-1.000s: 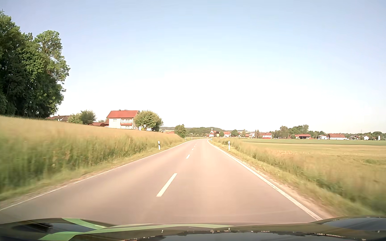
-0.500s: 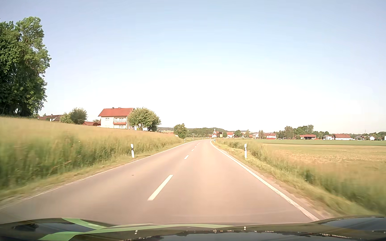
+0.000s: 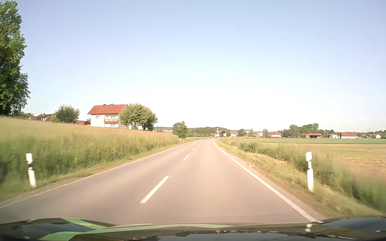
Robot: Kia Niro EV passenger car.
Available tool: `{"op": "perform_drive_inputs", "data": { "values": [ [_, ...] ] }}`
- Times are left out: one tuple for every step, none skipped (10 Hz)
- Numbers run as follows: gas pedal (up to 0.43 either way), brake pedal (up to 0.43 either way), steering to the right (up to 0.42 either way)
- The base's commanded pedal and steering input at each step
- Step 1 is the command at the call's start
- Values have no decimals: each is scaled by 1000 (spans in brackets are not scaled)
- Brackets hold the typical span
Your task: Follow the waypoints while adhering to traffic rules and regulations
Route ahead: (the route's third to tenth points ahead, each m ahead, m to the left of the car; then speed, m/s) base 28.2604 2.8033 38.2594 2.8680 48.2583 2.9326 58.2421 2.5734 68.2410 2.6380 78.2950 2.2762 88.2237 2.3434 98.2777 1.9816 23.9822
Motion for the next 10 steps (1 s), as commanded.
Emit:
{"op": "perform_drive_inputs", "data": {
  "values": [
    [130,0,-5],
    [130,0,-4],
    [130,0,-4],
    [67,0,-4],
    [0,0,-4],
    [0,0,-4],
    [0,0,-4],
    [0,0,-4],
    [0,0,-3],
    [0,0,-3]
  ]
}}
